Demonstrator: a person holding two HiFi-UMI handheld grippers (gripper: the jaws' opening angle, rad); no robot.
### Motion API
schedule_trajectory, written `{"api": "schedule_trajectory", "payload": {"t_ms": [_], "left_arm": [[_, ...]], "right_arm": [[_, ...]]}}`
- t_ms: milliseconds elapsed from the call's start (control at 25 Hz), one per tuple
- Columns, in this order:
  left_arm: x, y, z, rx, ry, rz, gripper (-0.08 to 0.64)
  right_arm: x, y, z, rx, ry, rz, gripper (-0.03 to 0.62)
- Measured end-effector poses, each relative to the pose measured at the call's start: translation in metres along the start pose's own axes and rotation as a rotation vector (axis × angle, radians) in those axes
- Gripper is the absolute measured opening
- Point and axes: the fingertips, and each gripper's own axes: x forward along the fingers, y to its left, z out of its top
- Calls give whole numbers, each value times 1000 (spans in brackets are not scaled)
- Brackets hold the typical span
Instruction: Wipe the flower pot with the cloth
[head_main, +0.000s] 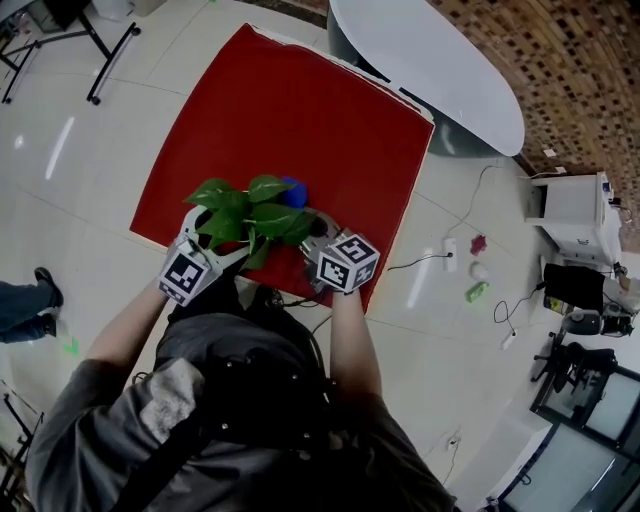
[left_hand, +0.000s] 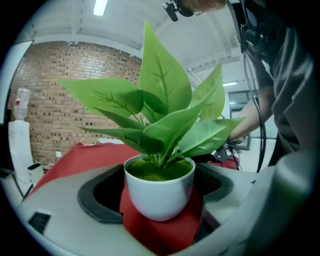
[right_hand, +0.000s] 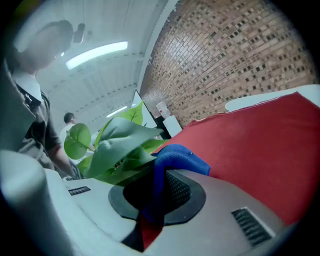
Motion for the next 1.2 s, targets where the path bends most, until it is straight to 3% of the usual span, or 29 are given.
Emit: {"api": "schedule_trajectory", "payload": {"t_ms": [160,480,880,1200], "left_arm": [[16,-9,3,50,7,-167,459],[20,-8,-10,81,15,-304,463],[29,-7,-12,102,34,-376,466],[28,-6,-13,104,33,-377,468]], "right_arm": [[5,-1,14,35,-15,81,57],[19,-12,3,32,-14,46,57],[44,-37,-2,29,58,-2,55],[50,-43,-18,-184,184,-143,57]]}}
